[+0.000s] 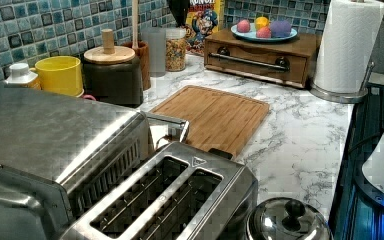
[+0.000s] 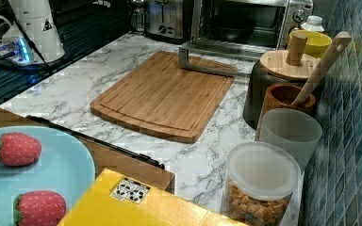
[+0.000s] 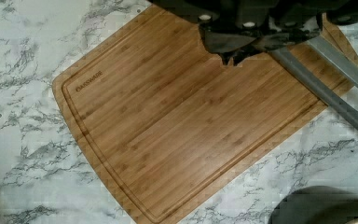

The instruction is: Close the oven.

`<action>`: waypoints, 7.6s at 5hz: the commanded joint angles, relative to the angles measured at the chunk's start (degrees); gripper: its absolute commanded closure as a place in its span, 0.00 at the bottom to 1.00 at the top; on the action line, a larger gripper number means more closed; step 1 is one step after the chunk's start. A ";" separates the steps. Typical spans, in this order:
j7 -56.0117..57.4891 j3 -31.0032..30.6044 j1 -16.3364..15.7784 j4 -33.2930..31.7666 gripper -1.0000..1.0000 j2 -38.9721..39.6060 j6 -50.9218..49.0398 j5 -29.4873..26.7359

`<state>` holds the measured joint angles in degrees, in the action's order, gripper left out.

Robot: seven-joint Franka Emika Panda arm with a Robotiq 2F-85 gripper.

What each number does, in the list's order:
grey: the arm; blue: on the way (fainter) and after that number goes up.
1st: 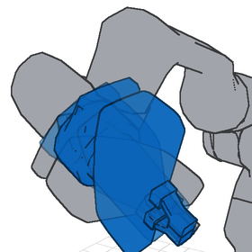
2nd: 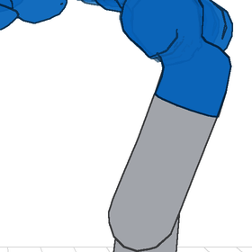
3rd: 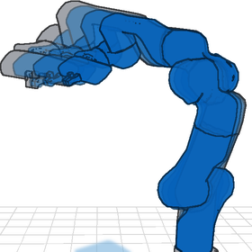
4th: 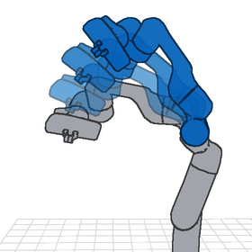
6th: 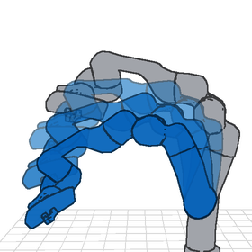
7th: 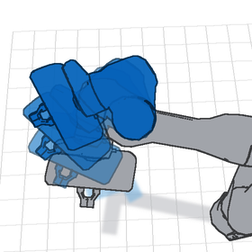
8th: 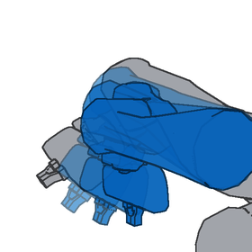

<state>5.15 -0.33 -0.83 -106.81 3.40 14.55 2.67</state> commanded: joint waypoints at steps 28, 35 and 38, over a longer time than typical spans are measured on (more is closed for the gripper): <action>74.65 -8.23 2.77 11.39 1.00 25.25 0.35 -46.47; 46.74 -10.82 -16.62 0.84 1.00 10.76 25.63 -15.38; 20.35 -9.62 -21.22 -10.13 1.00 -4.98 37.99 9.37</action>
<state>30.47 -9.53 -22.72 -114.48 7.39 49.07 10.45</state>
